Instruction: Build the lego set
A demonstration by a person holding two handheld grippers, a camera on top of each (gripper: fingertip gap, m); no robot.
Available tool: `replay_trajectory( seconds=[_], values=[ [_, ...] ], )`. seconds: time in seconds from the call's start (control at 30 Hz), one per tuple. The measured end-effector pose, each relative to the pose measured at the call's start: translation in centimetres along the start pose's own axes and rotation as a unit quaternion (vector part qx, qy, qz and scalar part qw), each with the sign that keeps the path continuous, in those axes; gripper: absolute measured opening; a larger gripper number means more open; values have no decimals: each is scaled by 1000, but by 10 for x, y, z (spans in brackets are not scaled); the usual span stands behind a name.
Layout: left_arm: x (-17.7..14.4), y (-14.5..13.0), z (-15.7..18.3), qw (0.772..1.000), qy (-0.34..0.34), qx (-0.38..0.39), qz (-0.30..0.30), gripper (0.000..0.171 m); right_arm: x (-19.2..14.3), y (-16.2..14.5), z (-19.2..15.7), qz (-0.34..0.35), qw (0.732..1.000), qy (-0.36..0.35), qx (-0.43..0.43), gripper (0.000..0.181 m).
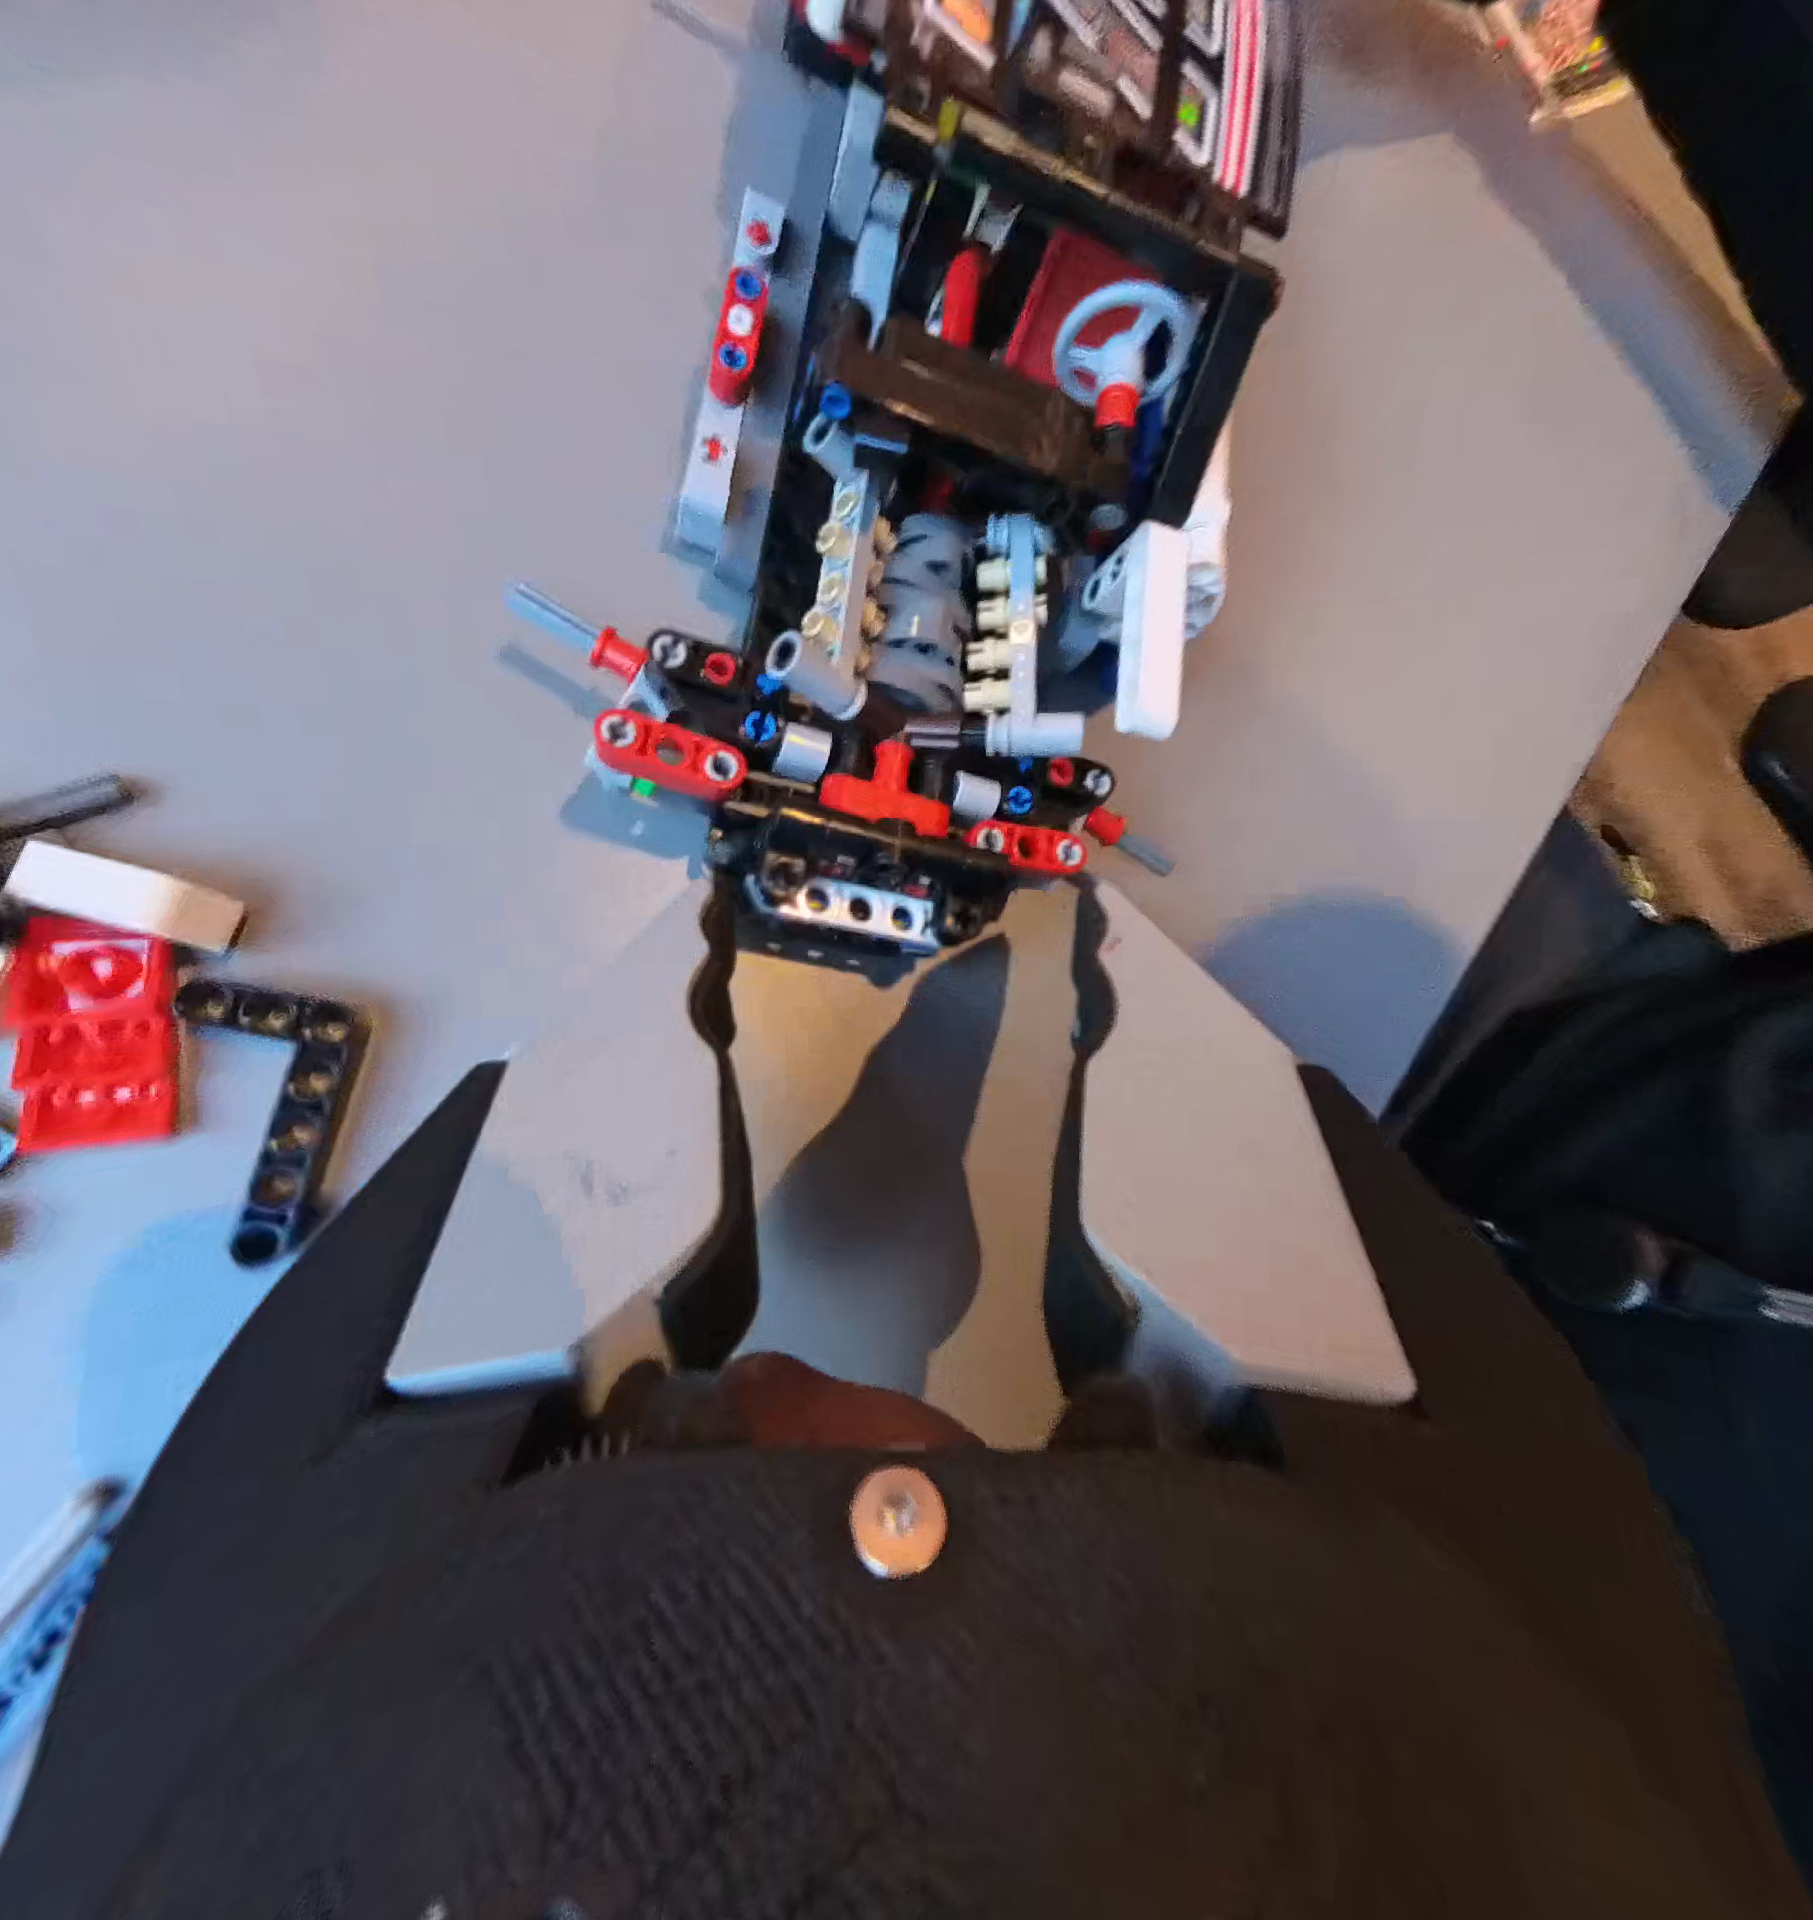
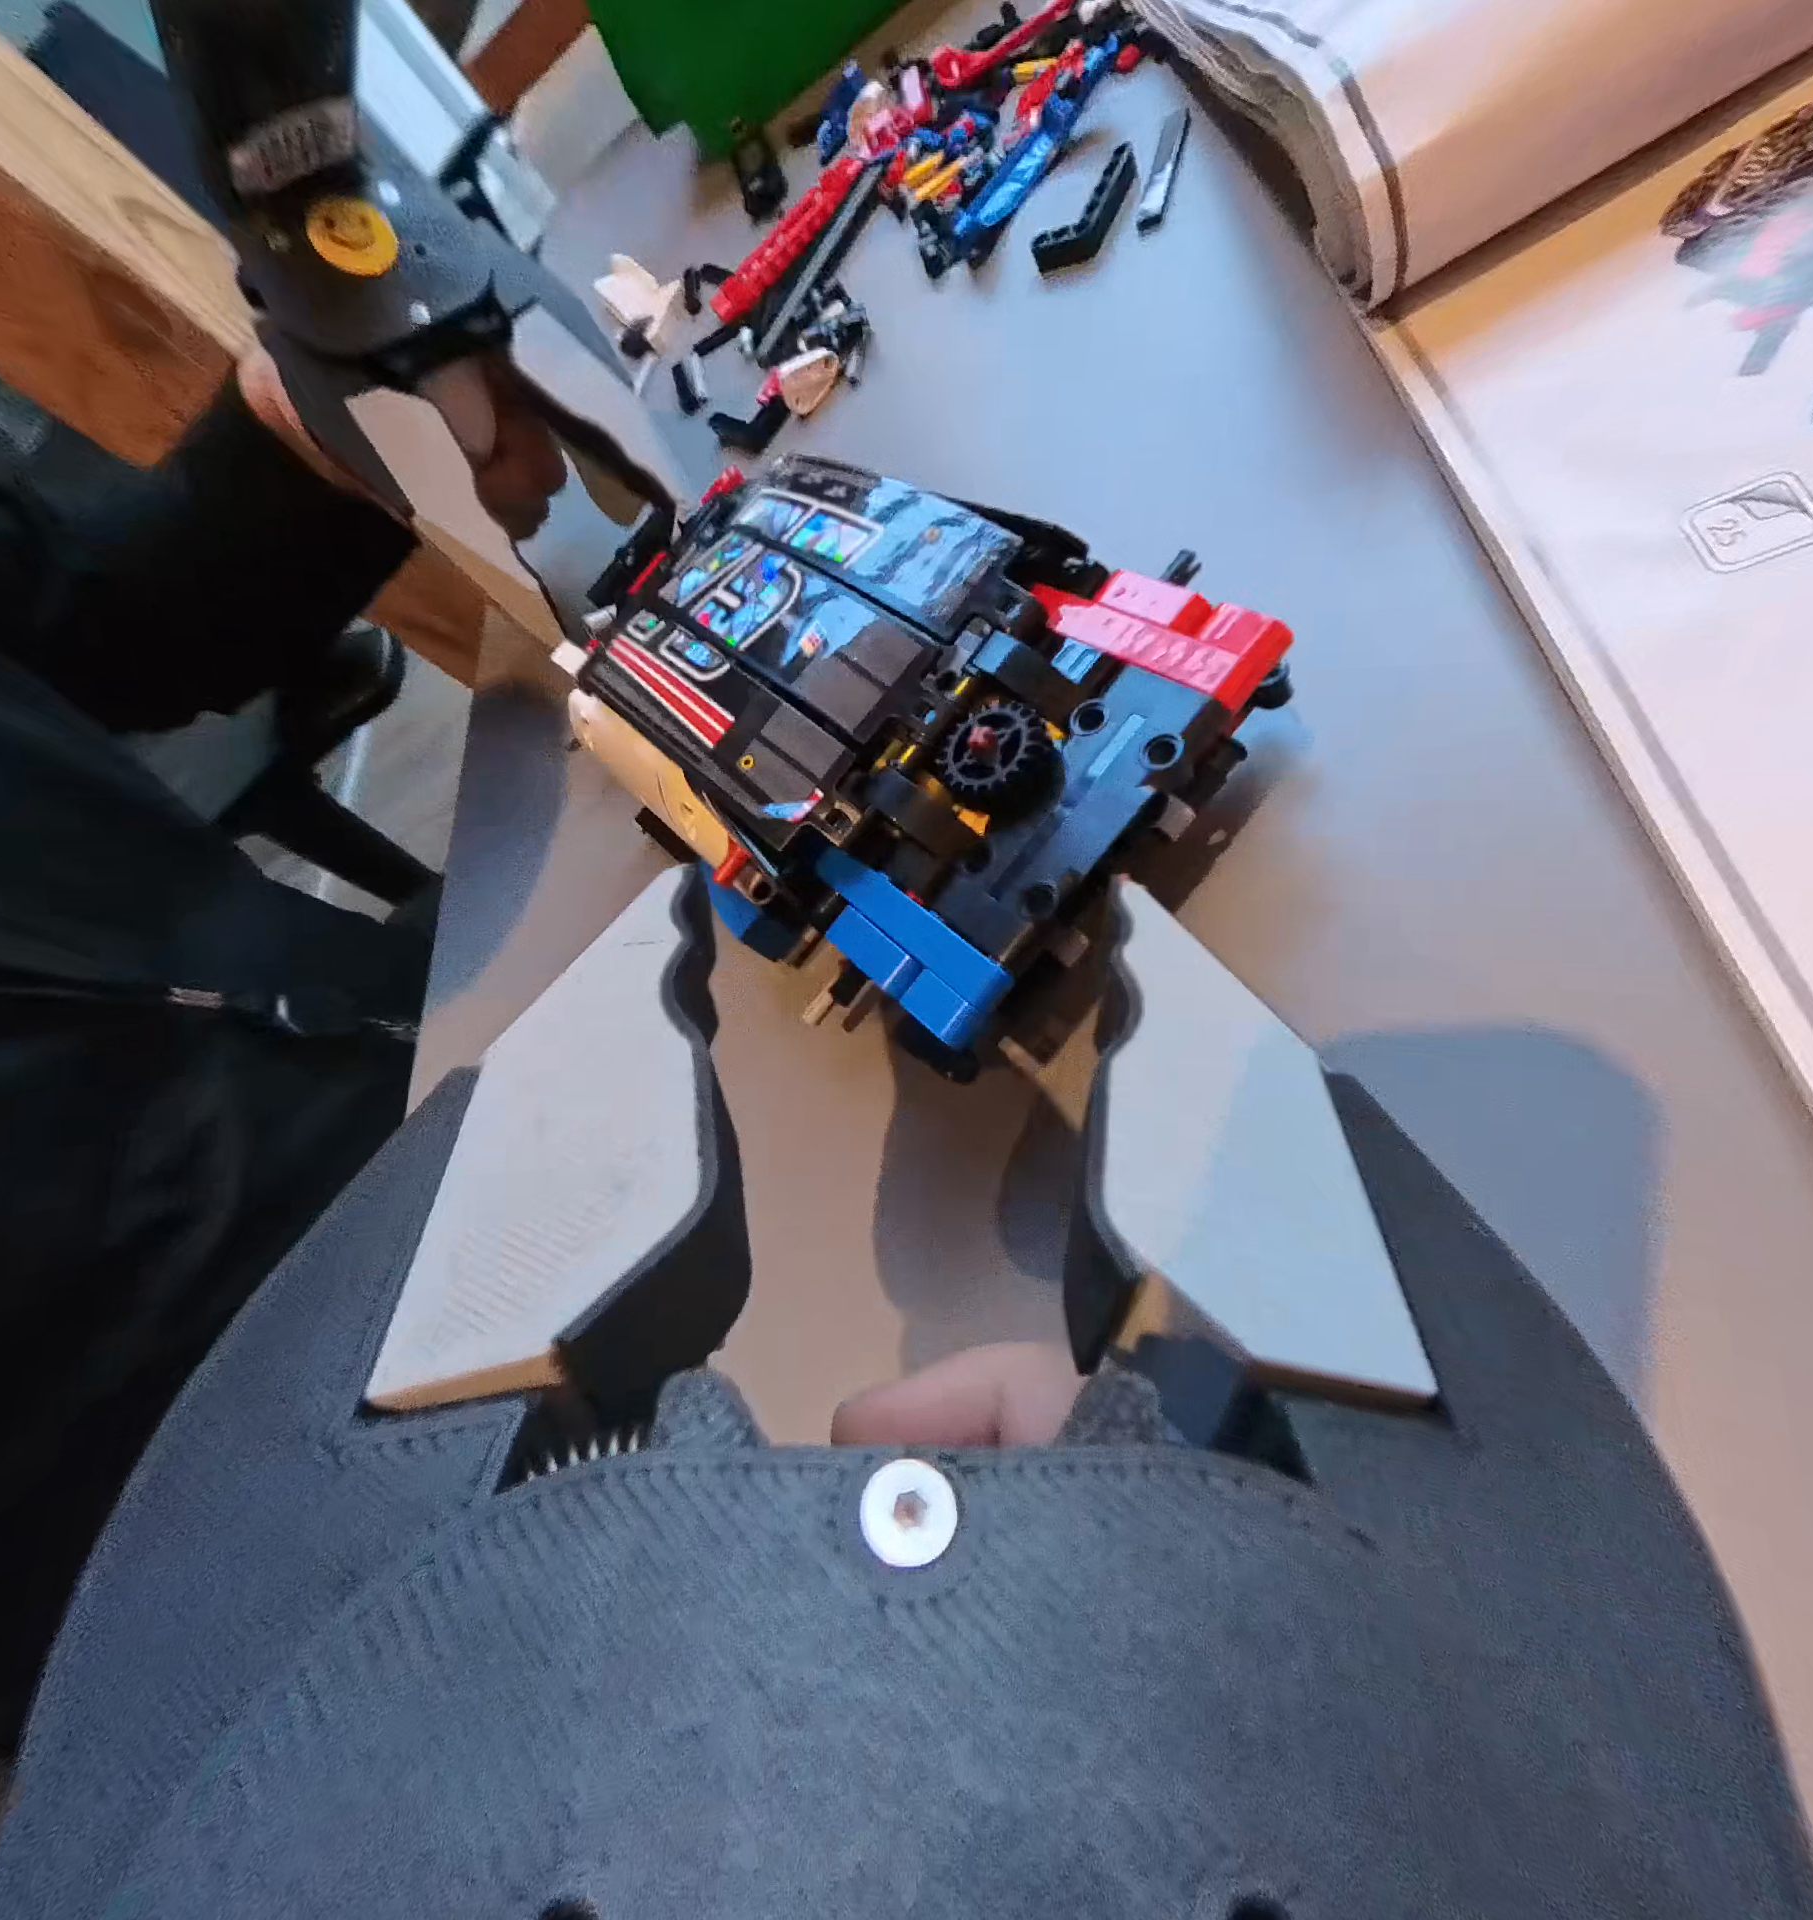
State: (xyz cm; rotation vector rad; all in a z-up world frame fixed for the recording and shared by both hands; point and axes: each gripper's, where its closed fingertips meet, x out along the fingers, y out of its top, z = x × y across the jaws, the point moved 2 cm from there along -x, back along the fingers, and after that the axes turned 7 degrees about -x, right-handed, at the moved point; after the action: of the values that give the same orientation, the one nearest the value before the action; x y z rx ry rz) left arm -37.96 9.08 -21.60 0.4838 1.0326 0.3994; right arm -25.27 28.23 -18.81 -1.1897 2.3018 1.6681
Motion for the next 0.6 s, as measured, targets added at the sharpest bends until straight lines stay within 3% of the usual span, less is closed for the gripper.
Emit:
replay_trajectory(
  seconds=[0.2, 0.4, 0.5, 0.6],
  values=[
    [17, 26, -3, 999, -27, 23, 7, 79, -23, -41, -42, -26, 998, -59, -24, 69],
    [44, 34, 42, 994, -105, 26, -10, 77, -63, -86, -69, -13, 988, -154, -1, 65],
    [41, 35, 41, 997, -62, 38, 21, 73, -80, -93, -78, 16, 978, -206, -9, 64],
    [22, 36, 18, 993, 51, 70, 82, 73, -101, -97, -77, 56, 959, -278, -17, 64]
  ],
)
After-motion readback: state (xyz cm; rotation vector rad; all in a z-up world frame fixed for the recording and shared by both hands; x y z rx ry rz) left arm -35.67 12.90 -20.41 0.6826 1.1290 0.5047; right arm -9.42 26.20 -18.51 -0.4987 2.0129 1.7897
